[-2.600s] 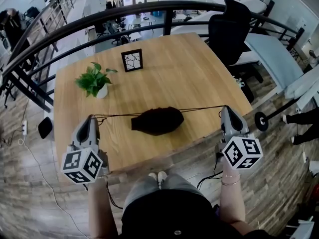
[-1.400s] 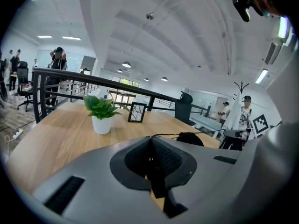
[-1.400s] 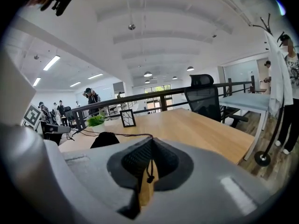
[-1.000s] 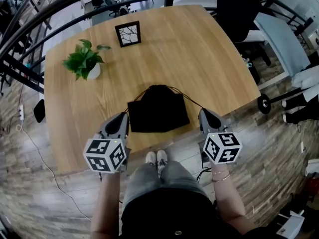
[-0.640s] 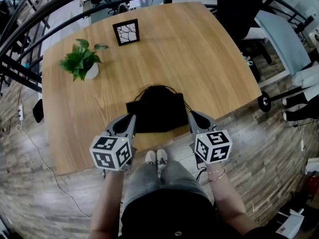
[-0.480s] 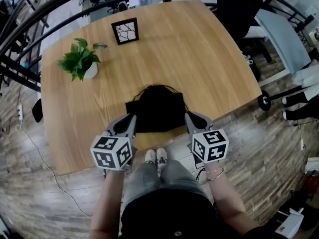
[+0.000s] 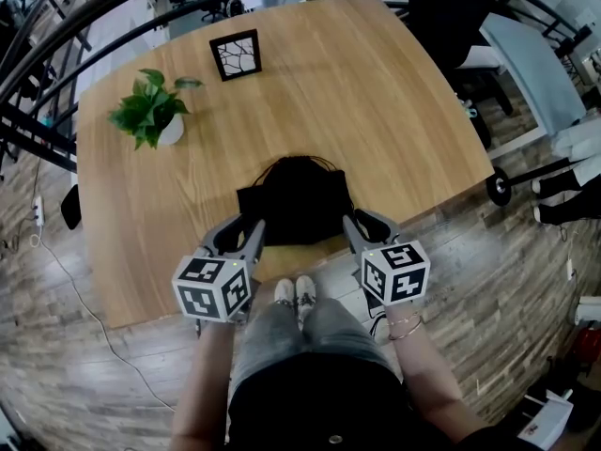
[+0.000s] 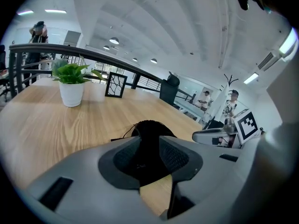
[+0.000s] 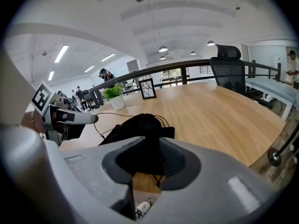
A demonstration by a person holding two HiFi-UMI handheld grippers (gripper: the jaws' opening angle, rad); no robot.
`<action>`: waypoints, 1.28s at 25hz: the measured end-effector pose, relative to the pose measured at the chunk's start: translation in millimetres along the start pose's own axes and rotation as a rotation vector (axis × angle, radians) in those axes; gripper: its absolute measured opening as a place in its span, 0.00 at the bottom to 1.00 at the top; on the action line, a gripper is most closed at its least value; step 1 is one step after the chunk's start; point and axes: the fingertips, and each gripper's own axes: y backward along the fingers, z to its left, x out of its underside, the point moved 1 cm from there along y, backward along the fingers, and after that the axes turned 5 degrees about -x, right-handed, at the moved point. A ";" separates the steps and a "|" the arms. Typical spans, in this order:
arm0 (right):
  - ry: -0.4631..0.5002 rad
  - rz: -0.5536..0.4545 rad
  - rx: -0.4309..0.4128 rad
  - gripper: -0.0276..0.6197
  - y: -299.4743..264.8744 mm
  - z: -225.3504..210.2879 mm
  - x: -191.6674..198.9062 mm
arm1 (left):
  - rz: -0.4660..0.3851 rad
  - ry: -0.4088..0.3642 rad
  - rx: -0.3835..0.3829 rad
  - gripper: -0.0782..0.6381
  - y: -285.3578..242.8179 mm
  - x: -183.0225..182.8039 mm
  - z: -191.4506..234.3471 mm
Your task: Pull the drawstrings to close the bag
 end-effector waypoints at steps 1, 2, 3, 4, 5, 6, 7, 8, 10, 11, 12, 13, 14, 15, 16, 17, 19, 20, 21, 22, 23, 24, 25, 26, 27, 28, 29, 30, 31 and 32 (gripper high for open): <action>0.000 -0.005 0.001 0.19 2.3 0.9 -1.6 | -0.002 -0.001 -0.003 0.30 1.7 -0.2 -0.6; 0.002 -0.013 0.000 0.21 4.9 2.0 -3.7 | -0.006 -0.002 -0.007 0.32 3.5 -0.8 -1.1; 0.004 -0.022 -0.001 0.22 7.9 3.2 -6.4 | -0.011 -0.003 -0.012 0.35 5.3 -1.8 -1.6; 0.006 -0.032 -0.003 0.22 10.9 4.8 -9.3 | -0.017 -0.005 -0.017 0.36 7.2 -3.0 -1.8; 0.009 -0.044 -0.005 0.22 13.9 6.8 -12.1 | -0.024 -0.008 -0.025 0.38 9.5 -4.3 -1.6; 0.013 -0.054 -0.010 0.23 16.9 9.4 -14.8 | -0.031 -0.012 -0.033 0.39 12.0 -5.5 -1.2; 0.016 -0.064 -0.015 0.23 19.7 12.4 -17.2 | -0.038 -0.017 -0.042 0.40 14.9 -6.7 -0.8; 0.019 -0.072 -0.021 0.25 22.7 15.7 -19.4 | -0.044 -0.021 -0.049 0.42 18.0 -7.9 -0.6; 0.021 -0.094 -0.029 0.25 29.6 21.7 -24.3 | -0.060 -0.026 -0.052 0.43 24.5 -10.8 -2.1; 0.021 -0.109 -0.034 0.25 33.2 24.6 -27.8 | -0.069 -0.027 -0.048 0.43 28.0 -13.0 -3.7; 0.020 -0.127 -0.040 0.25 36.8 27.7 -32.1 | -0.080 -0.029 -0.044 0.43 31.7 -16.0 -5.4; 0.020 -0.145 -0.048 0.25 40.2 31.1 -36.9 | -0.093 -0.031 -0.041 0.43 35.7 -19.6 -6.9; 0.021 -0.164 -0.056 0.25 43.8 34.5 -42.1 | -0.107 -0.032 -0.038 0.43 40.0 -23.7 -8.4; 0.023 -0.182 -0.062 0.25 47.8 37.9 -47.4 | -0.123 -0.033 -0.035 0.43 44.5 -28.1 -10.0; 0.027 -0.200 -0.070 0.25 51.9 41.4 -53.0 | -0.139 -0.035 -0.029 0.43 49.2 -32.9 -12.2; 0.032 -0.218 -0.079 0.25 56.1 45.3 -58.9 | -0.155 -0.041 -0.021 0.43 53.8 -38.0 -14.9; 0.045 -0.252 -0.107 0.25 64.0 54.6 -71.3 | -0.188 -0.059 -0.002 0.43 62.6 -48.1 -21.5; 0.051 -0.269 -0.122 0.25 67.5 59.5 -77.3 | -0.205 -0.068 0.007 0.43 66.7 -52.9 -25.0; 0.057 -0.285 -0.136 0.25 70.8 64.2 -83.0 | -0.221 -0.078 0.017 0.43 70.4 -57.2 -28.5; 0.064 -0.302 -0.145 0.25 74.1 68.2 -88.6 | -0.235 -0.088 0.027 0.42 73.4 -60.9 -32.3; 0.070 -0.320 -0.151 0.25 77.4 71.7 -94.0 | -0.246 -0.099 0.037 0.42 75.8 -64.1 -36.1; 0.075 -0.338 -0.157 0.24 80.9 74.9 -99.2 | -0.256 -0.109 0.047 0.42 77.9 -66.8 -39.9; 0.079 -0.355 -0.165 0.24 84.5 78.2 -103.9 | -0.265 -0.118 0.057 0.42 80.0 -69.2 -43.6; 0.081 -0.370 -0.175 0.24 87.8 81.7 -108.4 | -0.274 -0.126 0.068 0.40 81.9 -71.5 -47.2; 0.085 -0.382 -0.186 0.24 90.8 85.0 -112.6 | -0.282 -0.134 0.079 0.38 83.6 -73.7 -50.6; 0.090 -0.393 -0.193 0.24 93.6 87.8 -116.4 | -0.289 -0.142 0.090 0.35 84.8 -75.8 -53.8; 0.098 -0.403 -0.195 0.24 96.5 89.9 -119.8 | -0.294 -0.152 0.098 0.33 85.8 -77.6 -56.8; 0.106 -0.415 -0.195 0.23 99.8 91.8 -122.9 | -0.299 -0.163 0.104 0.30 86.8 -79.0 -59.7; 0.112 -0.428 -0.195 0.19 103.2 93.7 -126.0 | -0.304 -0.173 0.107 0.27 88.1 -80.4 -62.3; 0.117 -0.440 -0.196 0.17 106.4 95.7 -128.6 | -0.310 -0.181 0.108 0.23 89.6 -81.9 -64.8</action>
